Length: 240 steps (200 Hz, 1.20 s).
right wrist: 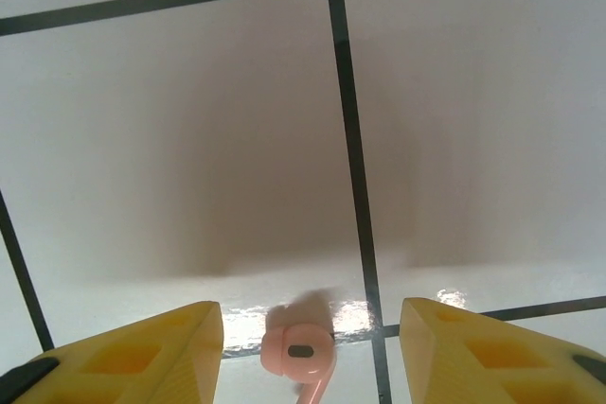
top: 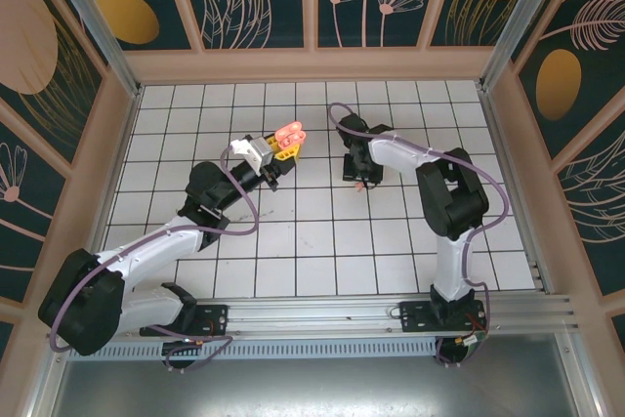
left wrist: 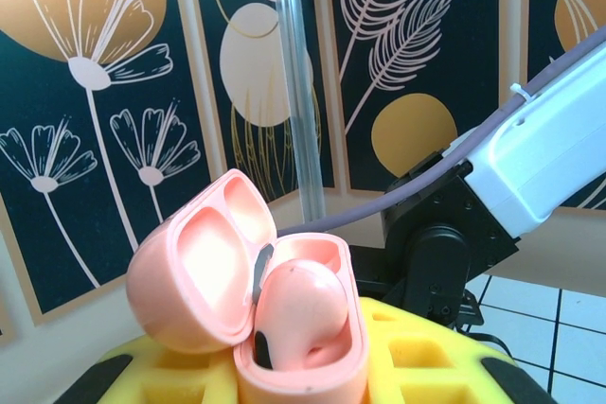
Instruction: Insert wireless bluetooth earbuds into charging case
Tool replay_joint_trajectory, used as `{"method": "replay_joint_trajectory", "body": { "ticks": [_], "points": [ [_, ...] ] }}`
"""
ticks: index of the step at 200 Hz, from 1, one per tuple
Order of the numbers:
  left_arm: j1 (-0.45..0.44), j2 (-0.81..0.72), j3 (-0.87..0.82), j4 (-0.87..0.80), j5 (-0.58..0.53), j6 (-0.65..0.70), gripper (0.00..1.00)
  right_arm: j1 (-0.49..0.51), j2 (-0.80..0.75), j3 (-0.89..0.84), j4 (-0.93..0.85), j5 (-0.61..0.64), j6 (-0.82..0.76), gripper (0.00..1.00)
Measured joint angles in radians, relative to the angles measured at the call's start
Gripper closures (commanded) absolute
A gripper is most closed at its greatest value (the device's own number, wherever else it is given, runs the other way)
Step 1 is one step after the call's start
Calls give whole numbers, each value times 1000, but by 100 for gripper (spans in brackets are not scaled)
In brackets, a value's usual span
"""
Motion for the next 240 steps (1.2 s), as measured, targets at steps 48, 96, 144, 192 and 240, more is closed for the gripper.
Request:
{"method": "replay_joint_trajectory", "body": {
  "ticks": [48, 96, 144, 192, 240],
  "points": [
    [0, 0, -3, 7, -3, 0, 100, 28, 18, 25, -27, 17, 22, 51],
    [0, 1, -11, 21, -4, 0, 100, 35, 53, 32, -40, 21, 37, 53],
    [0, 1, -15, 29, -9, 3, 100, 35, 71, 49, -46, 21, 54, 56],
    [0, 1, -20, 28, -10, 4, 100, 36, 71, 49, -43, 20, 60, 59],
    [0, 1, -21, 29, -10, 11, 100, 37, 70, 38, -23, 18, 60, 63]
  ]
}}
